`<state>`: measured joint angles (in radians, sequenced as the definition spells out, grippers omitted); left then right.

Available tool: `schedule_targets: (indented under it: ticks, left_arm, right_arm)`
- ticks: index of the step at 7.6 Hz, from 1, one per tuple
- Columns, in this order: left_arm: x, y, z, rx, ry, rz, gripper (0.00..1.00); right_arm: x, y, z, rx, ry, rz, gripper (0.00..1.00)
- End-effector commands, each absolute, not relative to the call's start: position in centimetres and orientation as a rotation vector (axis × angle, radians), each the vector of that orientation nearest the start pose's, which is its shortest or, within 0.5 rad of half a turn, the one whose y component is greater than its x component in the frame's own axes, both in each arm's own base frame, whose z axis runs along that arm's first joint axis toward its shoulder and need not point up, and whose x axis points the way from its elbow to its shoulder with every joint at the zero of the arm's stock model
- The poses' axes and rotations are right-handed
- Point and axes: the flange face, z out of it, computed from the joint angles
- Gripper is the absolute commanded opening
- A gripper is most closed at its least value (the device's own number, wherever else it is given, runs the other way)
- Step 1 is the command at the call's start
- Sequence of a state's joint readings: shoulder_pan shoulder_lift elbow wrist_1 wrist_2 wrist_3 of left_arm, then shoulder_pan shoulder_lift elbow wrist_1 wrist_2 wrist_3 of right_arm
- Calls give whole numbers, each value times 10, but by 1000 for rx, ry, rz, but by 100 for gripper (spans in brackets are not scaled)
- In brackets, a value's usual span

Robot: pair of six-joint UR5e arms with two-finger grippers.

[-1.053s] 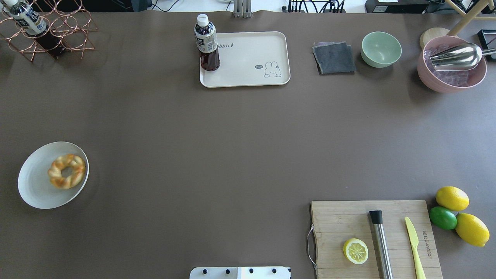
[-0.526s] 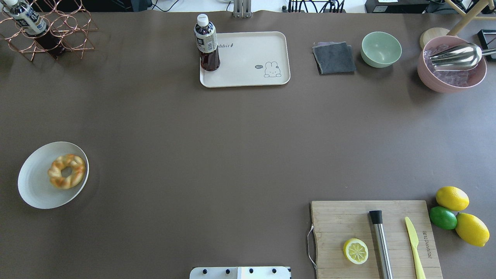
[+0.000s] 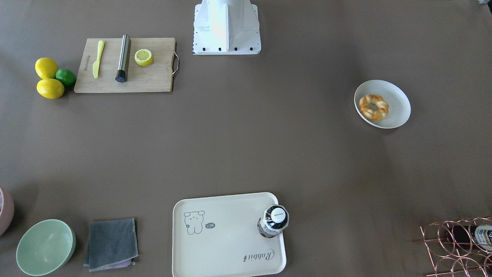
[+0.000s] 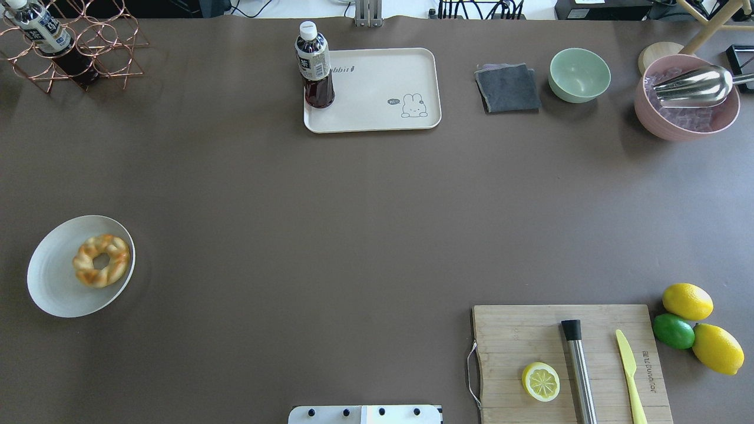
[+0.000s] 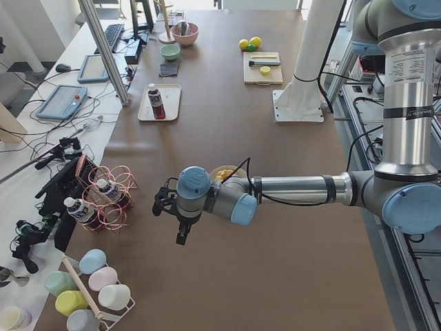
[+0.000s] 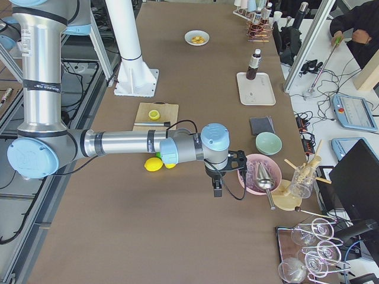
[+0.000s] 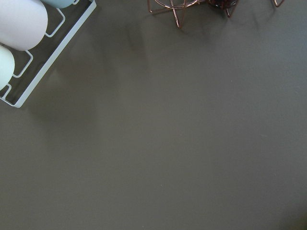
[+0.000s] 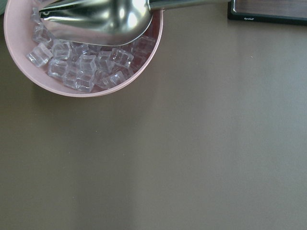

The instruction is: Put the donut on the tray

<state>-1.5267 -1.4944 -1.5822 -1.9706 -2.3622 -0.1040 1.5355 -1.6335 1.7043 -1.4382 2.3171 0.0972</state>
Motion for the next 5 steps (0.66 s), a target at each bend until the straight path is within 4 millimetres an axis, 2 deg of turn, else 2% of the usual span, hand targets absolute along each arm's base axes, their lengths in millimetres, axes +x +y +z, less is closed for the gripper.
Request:
schedule_targets:
  ticks: [1, 5]
  left_arm:
    - [-42, -474, 650, 247, 807, 67, 98]
    - [-42, -475, 648, 252, 802, 68, 98]
  right_arm:
    - [50, -462, 619, 196, -755, -36, 100]
    - [49, -456, 626, 181, -758, -32, 100]
